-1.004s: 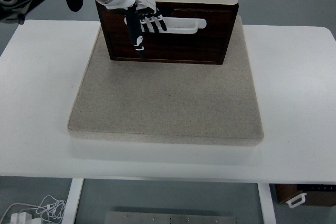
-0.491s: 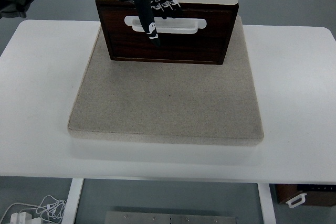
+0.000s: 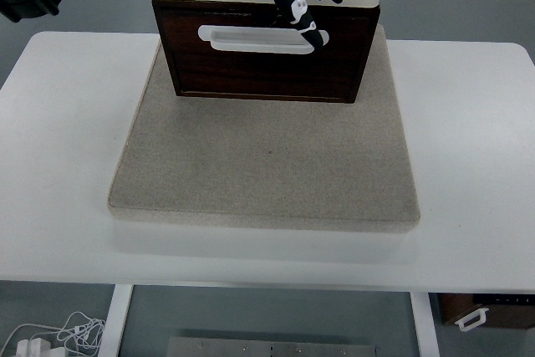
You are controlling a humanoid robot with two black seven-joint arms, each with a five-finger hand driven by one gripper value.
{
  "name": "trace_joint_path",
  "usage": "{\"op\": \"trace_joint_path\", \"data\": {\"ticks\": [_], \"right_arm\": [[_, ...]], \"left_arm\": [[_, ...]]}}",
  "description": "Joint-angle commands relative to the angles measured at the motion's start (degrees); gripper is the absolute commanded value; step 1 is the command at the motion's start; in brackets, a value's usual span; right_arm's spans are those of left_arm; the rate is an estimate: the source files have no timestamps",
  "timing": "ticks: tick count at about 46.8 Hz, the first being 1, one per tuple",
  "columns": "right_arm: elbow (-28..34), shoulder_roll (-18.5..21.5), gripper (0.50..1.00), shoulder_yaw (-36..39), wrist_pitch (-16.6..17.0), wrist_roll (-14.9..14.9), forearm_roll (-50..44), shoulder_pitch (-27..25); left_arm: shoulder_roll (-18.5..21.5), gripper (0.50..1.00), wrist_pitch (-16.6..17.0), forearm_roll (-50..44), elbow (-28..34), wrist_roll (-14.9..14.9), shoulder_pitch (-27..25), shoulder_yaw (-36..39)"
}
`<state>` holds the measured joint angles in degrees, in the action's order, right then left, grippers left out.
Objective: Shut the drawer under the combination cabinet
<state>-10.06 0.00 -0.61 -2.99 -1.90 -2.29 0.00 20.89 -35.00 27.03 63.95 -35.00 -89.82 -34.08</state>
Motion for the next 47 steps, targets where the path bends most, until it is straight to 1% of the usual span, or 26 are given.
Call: {"op": "trace_joint_path", "data": {"ticks": [1, 4, 8, 24, 28, 31, 39, 42, 47], "right_arm": [[-0.1, 0.0, 0.952, 0.0, 0.0, 0.0, 0.0, 0.0], [0.0, 0.0, 0.952, 0.0, 0.0, 0.1, 0.0, 0.0], [0.0, 0.0, 0.952, 0.0, 0.0, 0.1, 0.0, 0.0], [0.0, 0.0, 0.952, 0.0, 0.0, 0.1, 0.0, 0.0], [-0.1, 0.0, 0.952, 0.0, 0.0, 0.1, 0.0, 0.0], [-0.1, 0.0, 0.952, 0.0, 0.0, 0.0, 0.0, 0.0], [-0.1, 0.0, 0.952, 0.0, 0.0, 0.0, 0.0, 0.0], [0.0, 0.0, 0.952, 0.0, 0.0, 0.1, 0.0, 0.0], [0.0, 0.0, 0.952, 0.0, 0.0, 0.0, 0.0, 0.0]], "left_arm": [[-1.2, 1.000, 0.0, -0.2, -0.3, 0.0, 0.9, -5.8], [-2.2, 1.000, 0.0, -0.2, -0.5, 0.0, 1.9, -10.6], [-2.7, 1.000, 0.0, -0.1, -0.6, 0.0, 2.0, -16.2], [-2.8, 1.000, 0.0, 0.4, -0.9, 0.0, 1.1, -32.6], [-2.3, 1.000, 0.0, 0.5, -1.2, 3.0, 0.9, -35.3], [-1.7, 1.000, 0.3, 0.6, -1.9, 5.9, 0.4, -36.7], [4.2, 1.000, 10.1, 0.5, -4.9, 15.8, -1.6, -36.9], [6.4, 1.000, 13.7, 0.5, -6.0, 18.6, -2.1, -36.9], [10.0, 1.000, 19.6, 0.5, -8.6, 22.3, -2.4, -36.7]]}}
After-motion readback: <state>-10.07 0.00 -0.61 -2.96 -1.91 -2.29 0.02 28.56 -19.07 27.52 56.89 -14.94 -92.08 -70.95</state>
